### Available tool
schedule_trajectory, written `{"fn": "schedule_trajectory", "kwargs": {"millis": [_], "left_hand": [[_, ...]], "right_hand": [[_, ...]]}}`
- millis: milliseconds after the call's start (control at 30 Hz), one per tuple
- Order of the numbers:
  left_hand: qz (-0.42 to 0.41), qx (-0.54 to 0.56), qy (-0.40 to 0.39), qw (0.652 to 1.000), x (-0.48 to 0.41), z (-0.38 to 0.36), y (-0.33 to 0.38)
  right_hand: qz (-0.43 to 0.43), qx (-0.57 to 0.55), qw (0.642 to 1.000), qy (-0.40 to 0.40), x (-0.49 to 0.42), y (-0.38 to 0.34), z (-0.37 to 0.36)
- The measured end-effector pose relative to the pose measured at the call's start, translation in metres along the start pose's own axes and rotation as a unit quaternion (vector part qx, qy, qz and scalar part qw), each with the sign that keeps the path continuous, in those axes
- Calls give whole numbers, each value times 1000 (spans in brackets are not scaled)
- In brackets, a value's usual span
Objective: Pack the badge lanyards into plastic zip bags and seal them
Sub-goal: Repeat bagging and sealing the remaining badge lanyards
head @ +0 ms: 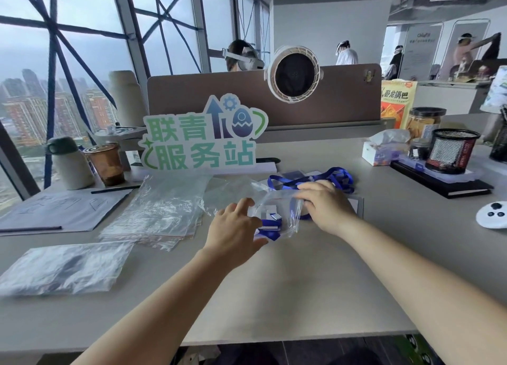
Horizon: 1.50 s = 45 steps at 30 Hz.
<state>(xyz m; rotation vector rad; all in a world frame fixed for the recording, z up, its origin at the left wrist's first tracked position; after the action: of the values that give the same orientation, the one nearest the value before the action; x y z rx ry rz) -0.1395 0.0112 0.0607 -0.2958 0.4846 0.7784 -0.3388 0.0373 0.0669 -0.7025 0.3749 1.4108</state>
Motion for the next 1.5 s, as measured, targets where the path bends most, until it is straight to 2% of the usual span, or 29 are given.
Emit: {"fn": "schedule_trajectory", "kwargs": {"millis": [167, 333, 467, 667, 833, 1000, 1200, 1333, 1500], "left_hand": [[-47, -90, 4, 995, -5, 4, -16], [5, -92, 80, 993, -33, 32, -44], [67, 20, 117, 991, -57, 62, -52], [88, 149, 162, 972, -74, 92, -48], [87, 161, 232, 955, -87, 121, -53], [95, 158, 264, 947, -107, 148, -61], [115, 160, 265, 944, -124, 169, -64], [71, 175, 232, 954, -131, 163, -65], [33, 262, 206, 942, -135, 153, -53]], "right_hand": [[10, 1, 1000, 18, -12, -5, 13], [7, -4, 999, 42, -36, -8, 52], [-5, -58, 998, 37, -58, -15, 82], [-15, -94, 992, 86, -84, -15, 115], [-9, -129, 983, 130, -97, -17, 138], [10, -151, 970, 190, -114, -34, 171], [14, -120, 972, 204, -132, -43, 190], [5, -115, 979, 171, -138, -43, 189], [3, -118, 979, 167, -135, -44, 184]]}}
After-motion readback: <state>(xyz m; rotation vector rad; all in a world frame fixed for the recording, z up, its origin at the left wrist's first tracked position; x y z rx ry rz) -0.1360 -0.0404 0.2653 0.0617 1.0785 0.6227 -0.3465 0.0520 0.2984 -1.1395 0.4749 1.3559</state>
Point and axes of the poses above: each hand's wrist, its own x-axis away from the middle knuckle, its own z-axis out of the back of the hand, y = z × x, the point moved 4 cm from there along -x, towards the middle knuckle, and after that the axes turned 14 degrees about y, right-handed, at the moved point
